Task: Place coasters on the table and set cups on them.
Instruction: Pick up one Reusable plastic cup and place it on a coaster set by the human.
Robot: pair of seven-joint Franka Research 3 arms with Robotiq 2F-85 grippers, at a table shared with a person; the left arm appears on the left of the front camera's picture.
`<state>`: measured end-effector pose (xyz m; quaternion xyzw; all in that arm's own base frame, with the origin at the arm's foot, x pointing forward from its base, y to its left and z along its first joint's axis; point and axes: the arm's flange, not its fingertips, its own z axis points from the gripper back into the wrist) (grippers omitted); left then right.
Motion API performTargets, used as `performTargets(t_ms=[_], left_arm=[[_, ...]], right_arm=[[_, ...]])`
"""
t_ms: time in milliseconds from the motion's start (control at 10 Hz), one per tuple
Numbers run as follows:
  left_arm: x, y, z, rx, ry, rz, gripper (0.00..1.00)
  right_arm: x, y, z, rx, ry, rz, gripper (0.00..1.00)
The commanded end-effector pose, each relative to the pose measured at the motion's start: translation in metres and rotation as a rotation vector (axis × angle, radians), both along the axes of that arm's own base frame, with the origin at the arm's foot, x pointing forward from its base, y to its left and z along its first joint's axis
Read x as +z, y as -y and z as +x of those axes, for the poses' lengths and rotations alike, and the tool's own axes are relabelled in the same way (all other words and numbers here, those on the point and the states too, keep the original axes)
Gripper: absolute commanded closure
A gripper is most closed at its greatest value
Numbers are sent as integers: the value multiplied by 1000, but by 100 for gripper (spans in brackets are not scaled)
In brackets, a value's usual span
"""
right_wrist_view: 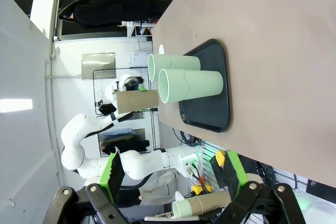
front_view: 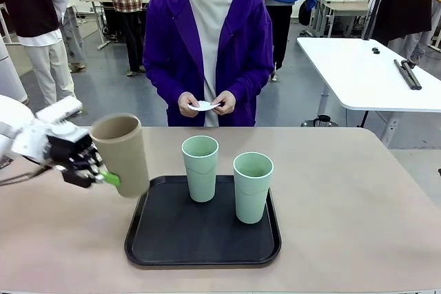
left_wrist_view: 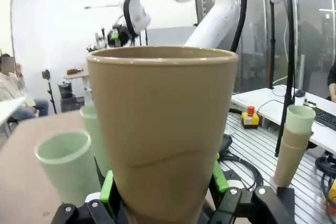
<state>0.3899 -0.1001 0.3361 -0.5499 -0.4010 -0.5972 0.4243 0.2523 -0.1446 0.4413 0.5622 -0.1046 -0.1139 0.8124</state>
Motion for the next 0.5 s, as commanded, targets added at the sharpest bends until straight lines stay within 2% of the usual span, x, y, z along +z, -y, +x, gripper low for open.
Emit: performTargets(t_ms=[0, 200, 300, 400], left_arm=[[53, -5, -18, 95, 22, 14, 72], [82, -12, -19, 168, 23, 41, 72], [85, -16, -24, 181, 23, 45, 72], [82, -17, -14, 108, 45, 25, 72]], right_arm=[[1, 1, 2, -2, 13, 19, 0], [1, 1, 2, -2, 13, 19, 0], [1, 1, 2, -2, 13, 19, 0], [1, 1, 2, -2, 13, 19, 0]])
